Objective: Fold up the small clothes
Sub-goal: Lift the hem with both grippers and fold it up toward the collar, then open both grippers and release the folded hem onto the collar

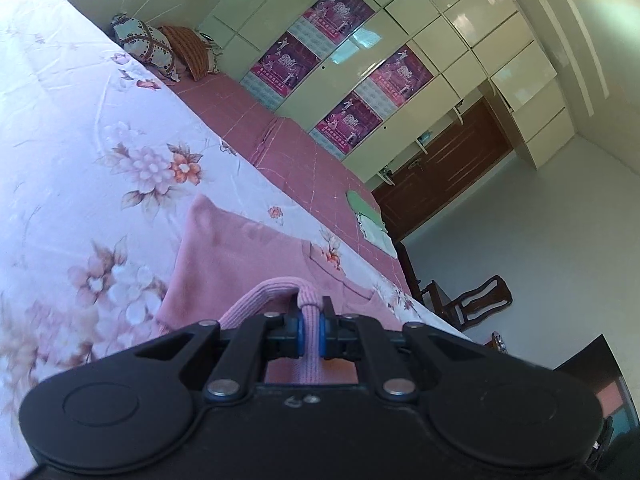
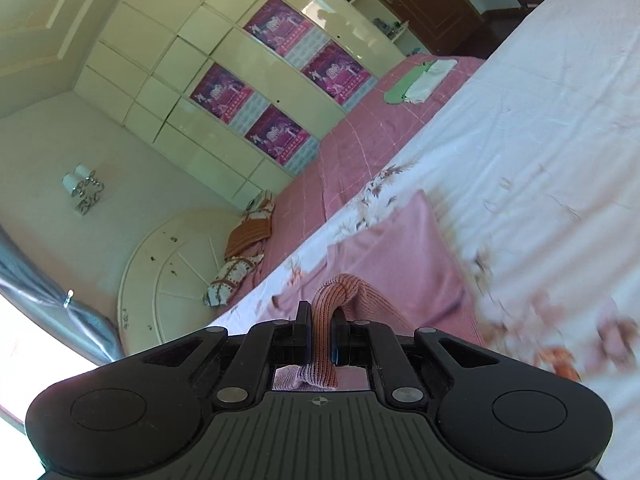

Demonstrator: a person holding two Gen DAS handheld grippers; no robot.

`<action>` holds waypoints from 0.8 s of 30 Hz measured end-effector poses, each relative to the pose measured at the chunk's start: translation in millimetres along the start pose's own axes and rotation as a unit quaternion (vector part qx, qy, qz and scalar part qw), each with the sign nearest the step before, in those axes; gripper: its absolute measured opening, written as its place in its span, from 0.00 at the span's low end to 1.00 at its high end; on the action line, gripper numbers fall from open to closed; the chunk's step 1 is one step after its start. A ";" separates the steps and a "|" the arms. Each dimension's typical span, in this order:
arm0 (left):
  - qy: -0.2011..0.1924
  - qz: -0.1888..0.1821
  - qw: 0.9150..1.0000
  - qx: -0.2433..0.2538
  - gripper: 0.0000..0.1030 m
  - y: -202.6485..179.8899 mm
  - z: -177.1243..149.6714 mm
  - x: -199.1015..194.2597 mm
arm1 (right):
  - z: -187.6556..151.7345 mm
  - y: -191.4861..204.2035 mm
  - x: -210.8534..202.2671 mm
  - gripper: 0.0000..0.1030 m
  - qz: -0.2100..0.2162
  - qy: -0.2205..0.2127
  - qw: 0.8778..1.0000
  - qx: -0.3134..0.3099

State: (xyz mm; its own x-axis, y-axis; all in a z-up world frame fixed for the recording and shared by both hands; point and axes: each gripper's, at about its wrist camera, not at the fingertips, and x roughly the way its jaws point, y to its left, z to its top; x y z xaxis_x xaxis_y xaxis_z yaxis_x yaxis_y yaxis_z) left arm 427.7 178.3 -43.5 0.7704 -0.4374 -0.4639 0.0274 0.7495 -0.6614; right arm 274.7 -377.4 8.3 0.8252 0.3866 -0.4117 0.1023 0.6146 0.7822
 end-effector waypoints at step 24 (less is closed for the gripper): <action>0.060 0.068 0.974 0.207 0.53 17.5 60.5 163.6 | 78.9 -66.0 181.1 0.55 -0.034 0.030 0.992 -0.121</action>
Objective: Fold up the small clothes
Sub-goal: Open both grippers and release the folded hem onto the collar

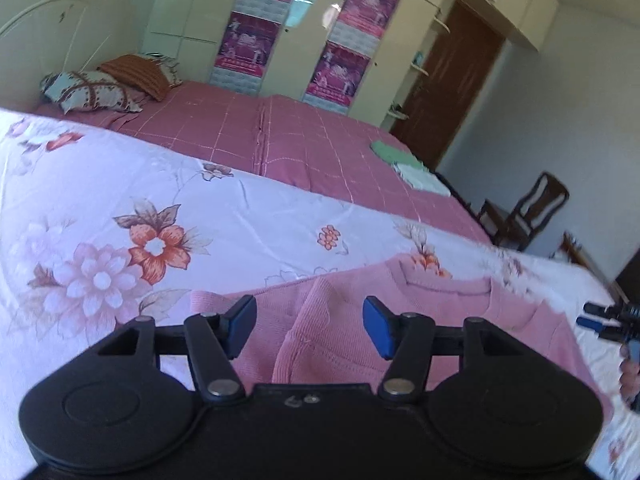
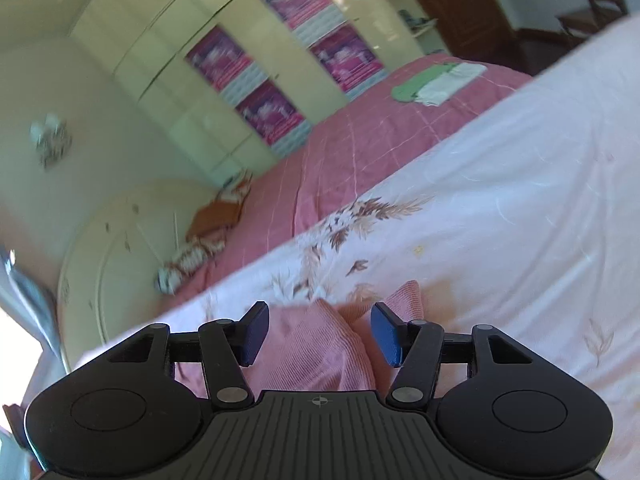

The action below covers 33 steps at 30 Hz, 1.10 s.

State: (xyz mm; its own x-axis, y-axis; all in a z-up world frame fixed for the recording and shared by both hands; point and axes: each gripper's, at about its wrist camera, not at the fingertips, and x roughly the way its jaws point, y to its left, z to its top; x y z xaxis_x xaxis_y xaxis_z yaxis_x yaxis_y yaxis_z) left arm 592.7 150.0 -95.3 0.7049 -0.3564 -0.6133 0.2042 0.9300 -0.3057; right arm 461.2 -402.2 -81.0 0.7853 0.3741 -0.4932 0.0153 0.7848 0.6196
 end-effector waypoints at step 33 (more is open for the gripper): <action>-0.079 0.065 0.994 0.027 0.03 -21.0 2.6 26.9 | -35.3 47.4 68.5 0.09 -0.132 -0.008 0.967 -0.220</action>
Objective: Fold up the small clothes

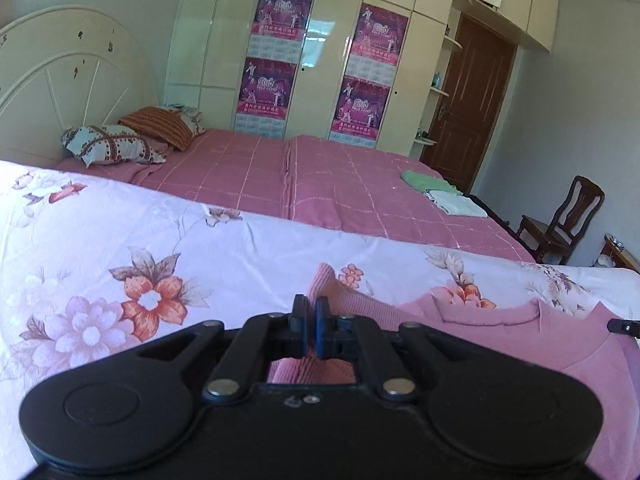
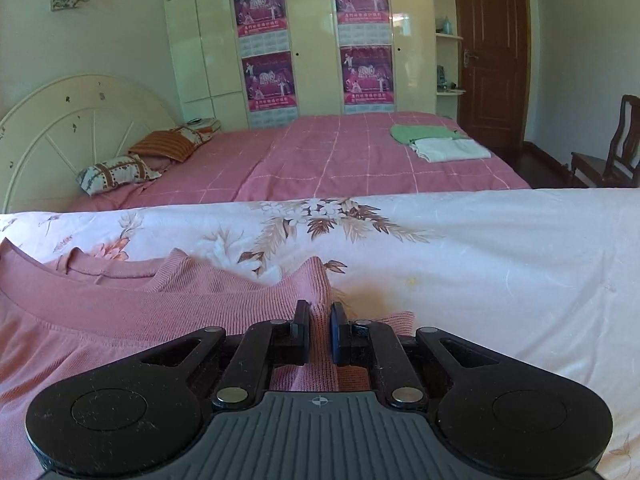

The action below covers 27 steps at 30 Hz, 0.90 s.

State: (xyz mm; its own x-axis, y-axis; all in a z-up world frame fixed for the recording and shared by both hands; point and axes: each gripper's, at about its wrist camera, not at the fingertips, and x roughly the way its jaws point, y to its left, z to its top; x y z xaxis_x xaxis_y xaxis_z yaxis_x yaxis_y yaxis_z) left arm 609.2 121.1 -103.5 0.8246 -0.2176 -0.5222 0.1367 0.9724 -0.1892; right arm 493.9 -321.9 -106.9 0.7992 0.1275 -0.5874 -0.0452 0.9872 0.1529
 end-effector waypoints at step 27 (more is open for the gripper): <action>0.031 -0.123 0.974 0.185 0.55 -201.3 -98.0 -57.6 | -53.0 72.5 -72.3 0.26 0.106 0.006 0.989 -0.100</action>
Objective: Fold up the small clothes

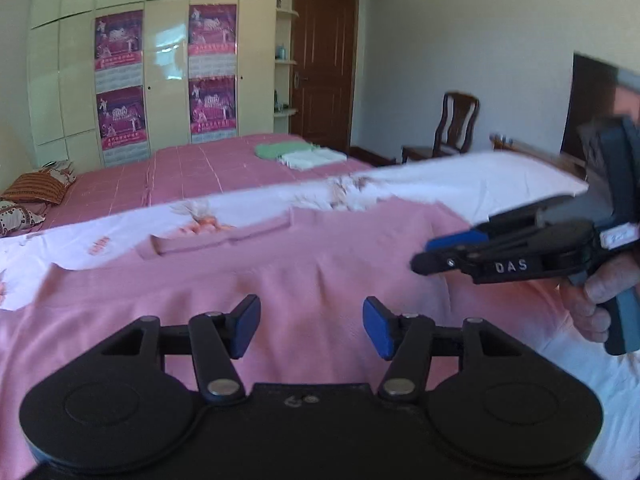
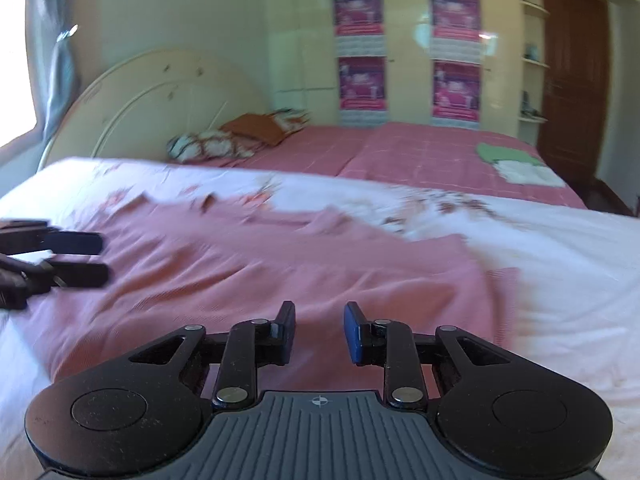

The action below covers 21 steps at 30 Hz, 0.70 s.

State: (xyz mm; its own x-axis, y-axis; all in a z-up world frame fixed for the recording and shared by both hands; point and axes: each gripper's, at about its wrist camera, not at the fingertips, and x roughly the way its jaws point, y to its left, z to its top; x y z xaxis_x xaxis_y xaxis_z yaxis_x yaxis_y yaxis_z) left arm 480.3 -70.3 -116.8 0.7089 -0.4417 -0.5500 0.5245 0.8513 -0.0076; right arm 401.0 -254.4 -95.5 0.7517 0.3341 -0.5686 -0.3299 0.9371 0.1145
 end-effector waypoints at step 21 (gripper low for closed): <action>0.004 0.134 0.986 -0.104 0.65 73.8 -30.6 -53.9 | -15.1 34.7 -15.9 0.28 -0.067 -0.006 0.998 0.017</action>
State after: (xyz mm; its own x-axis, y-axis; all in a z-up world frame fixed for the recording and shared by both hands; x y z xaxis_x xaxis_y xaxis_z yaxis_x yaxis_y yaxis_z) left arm 466.5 24.9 -113.3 0.8050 -0.1919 -0.5613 0.2107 0.9770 -0.0319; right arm 368.9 -228.7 -94.8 0.7945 0.2075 -0.5707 -0.2074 0.9760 0.0662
